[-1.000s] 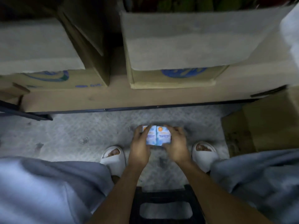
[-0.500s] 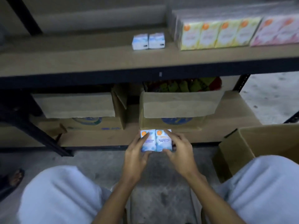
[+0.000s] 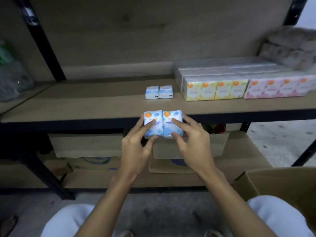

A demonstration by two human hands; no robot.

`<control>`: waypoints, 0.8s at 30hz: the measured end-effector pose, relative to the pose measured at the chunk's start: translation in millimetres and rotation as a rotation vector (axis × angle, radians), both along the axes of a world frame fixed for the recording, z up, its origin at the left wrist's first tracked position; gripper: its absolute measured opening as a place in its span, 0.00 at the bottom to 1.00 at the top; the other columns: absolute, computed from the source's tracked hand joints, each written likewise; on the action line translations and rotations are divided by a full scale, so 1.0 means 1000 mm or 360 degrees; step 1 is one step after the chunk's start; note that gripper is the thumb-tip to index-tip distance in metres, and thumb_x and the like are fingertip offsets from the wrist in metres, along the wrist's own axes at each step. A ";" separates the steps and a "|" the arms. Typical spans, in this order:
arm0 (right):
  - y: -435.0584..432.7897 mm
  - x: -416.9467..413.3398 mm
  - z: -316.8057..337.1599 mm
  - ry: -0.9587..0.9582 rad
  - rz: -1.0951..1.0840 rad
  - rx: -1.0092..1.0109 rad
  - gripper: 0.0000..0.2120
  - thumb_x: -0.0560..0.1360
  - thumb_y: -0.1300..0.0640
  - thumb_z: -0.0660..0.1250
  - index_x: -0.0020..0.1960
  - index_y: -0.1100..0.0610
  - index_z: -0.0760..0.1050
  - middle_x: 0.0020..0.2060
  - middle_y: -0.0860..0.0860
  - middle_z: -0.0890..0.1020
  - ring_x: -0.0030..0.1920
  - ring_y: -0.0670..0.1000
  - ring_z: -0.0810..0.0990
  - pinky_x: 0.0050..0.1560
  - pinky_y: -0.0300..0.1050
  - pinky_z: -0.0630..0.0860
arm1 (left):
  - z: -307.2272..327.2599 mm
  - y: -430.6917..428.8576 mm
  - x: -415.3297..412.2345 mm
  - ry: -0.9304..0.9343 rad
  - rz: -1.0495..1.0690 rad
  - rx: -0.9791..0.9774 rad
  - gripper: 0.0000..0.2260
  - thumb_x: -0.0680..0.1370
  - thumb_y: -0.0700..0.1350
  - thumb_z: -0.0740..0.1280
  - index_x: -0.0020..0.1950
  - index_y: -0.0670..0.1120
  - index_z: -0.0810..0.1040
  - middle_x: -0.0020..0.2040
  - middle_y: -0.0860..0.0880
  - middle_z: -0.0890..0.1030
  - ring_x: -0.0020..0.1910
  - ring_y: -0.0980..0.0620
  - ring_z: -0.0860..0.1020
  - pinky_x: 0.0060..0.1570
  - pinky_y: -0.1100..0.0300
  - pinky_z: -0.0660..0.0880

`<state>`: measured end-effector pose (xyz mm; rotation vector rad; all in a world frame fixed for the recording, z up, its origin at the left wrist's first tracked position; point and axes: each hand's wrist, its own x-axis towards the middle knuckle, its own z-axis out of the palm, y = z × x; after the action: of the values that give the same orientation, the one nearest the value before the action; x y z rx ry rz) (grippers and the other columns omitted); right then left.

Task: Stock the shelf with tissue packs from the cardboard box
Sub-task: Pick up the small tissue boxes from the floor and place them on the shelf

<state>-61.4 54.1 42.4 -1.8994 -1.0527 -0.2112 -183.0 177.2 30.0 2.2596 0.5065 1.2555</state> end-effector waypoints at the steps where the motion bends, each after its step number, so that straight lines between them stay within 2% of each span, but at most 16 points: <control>1: 0.006 0.004 0.009 0.0009 0.0009 0.0000 0.19 0.75 0.58 0.70 0.65 0.54 0.77 0.68 0.52 0.73 0.65 0.52 0.72 0.66 0.46 0.71 | 0.010 0.005 0.004 0.0012 -0.0006 -0.0024 0.20 0.72 0.41 0.75 0.64 0.46 0.79 0.69 0.44 0.74 0.69 0.55 0.70 0.65 0.76 0.61; 3: 0.020 0.014 0.024 0.0013 0.0035 0.0005 0.18 0.76 0.58 0.69 0.65 0.53 0.77 0.69 0.53 0.72 0.66 0.53 0.73 0.65 0.52 0.73 | 0.027 0.017 0.012 0.0053 -0.0009 -0.0063 0.19 0.73 0.42 0.74 0.64 0.47 0.79 0.69 0.46 0.74 0.69 0.55 0.70 0.65 0.76 0.61; 6: 0.041 0.029 0.038 -0.0013 0.0038 -0.0056 0.18 0.77 0.57 0.68 0.66 0.53 0.76 0.71 0.53 0.70 0.69 0.51 0.69 0.68 0.50 0.70 | 0.045 0.038 0.027 0.0142 0.0013 -0.0119 0.18 0.74 0.46 0.73 0.64 0.50 0.79 0.68 0.51 0.75 0.67 0.56 0.72 0.65 0.72 0.65; 8: 0.053 0.038 0.042 -0.0039 0.0013 -0.0130 0.18 0.77 0.57 0.67 0.66 0.54 0.75 0.71 0.53 0.70 0.70 0.50 0.68 0.70 0.44 0.66 | 0.052 0.048 0.036 0.0196 0.0010 -0.0135 0.17 0.74 0.47 0.73 0.63 0.50 0.79 0.65 0.54 0.77 0.63 0.56 0.76 0.61 0.67 0.70; 12: 0.069 0.054 0.046 -0.0007 0.0028 -0.0245 0.16 0.78 0.58 0.66 0.65 0.57 0.76 0.69 0.54 0.71 0.68 0.50 0.69 0.65 0.32 0.60 | 0.056 0.065 0.053 0.0281 0.0004 -0.0155 0.15 0.74 0.44 0.73 0.60 0.49 0.80 0.63 0.51 0.79 0.62 0.59 0.74 0.55 0.78 0.63; 16: 0.078 0.065 0.045 0.0016 0.0018 -0.0311 0.16 0.78 0.56 0.65 0.65 0.57 0.76 0.67 0.53 0.74 0.65 0.48 0.72 0.58 0.24 0.58 | 0.051 0.079 0.063 0.0433 0.0068 -0.0272 0.15 0.74 0.49 0.72 0.60 0.53 0.79 0.63 0.51 0.79 0.62 0.53 0.75 0.53 0.69 0.66; 18: 0.080 0.067 0.045 0.0059 0.0034 -0.0335 0.17 0.78 0.55 0.65 0.66 0.57 0.75 0.69 0.52 0.71 0.62 0.46 0.72 0.50 0.16 0.61 | 0.052 0.083 0.067 0.0453 0.0070 -0.0252 0.15 0.74 0.48 0.73 0.60 0.52 0.80 0.64 0.51 0.79 0.63 0.52 0.75 0.53 0.71 0.64; 19: 0.081 0.067 0.045 0.0056 0.0044 -0.0349 0.19 0.77 0.54 0.66 0.67 0.57 0.74 0.70 0.52 0.70 0.62 0.46 0.71 0.52 0.17 0.62 | 0.052 0.085 0.068 0.0449 0.0062 -0.0232 0.15 0.73 0.47 0.73 0.60 0.51 0.80 0.65 0.50 0.78 0.65 0.52 0.73 0.54 0.75 0.62; 21: 0.082 0.069 0.044 -0.0025 0.0064 -0.0398 0.24 0.75 0.51 0.69 0.69 0.56 0.72 0.72 0.51 0.68 0.68 0.48 0.67 0.67 0.32 0.62 | 0.053 0.088 0.070 0.0457 0.0045 -0.0233 0.16 0.73 0.45 0.74 0.60 0.49 0.80 0.69 0.50 0.74 0.70 0.54 0.69 0.57 0.77 0.58; 22: 0.083 0.069 0.044 -0.0053 0.0075 -0.0429 0.25 0.75 0.50 0.70 0.70 0.55 0.72 0.72 0.51 0.67 0.70 0.49 0.65 0.69 0.38 0.60 | 0.053 0.089 0.070 0.0472 0.0035 -0.0247 0.17 0.72 0.45 0.74 0.61 0.48 0.80 0.70 0.50 0.72 0.70 0.56 0.67 0.59 0.76 0.56; 24: 0.083 0.070 0.045 -0.0080 0.0092 -0.0463 0.24 0.75 0.52 0.70 0.70 0.55 0.72 0.72 0.51 0.69 0.71 0.49 0.65 0.68 0.37 0.59 | 0.053 0.091 0.070 0.0511 0.0008 -0.0242 0.19 0.72 0.45 0.75 0.62 0.48 0.80 0.69 0.51 0.72 0.65 0.60 0.68 0.58 0.76 0.57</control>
<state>8.4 137.2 87.3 -2.1275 -1.2237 -0.0752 -112.7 268.1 83.0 2.3377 0.6981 0.8266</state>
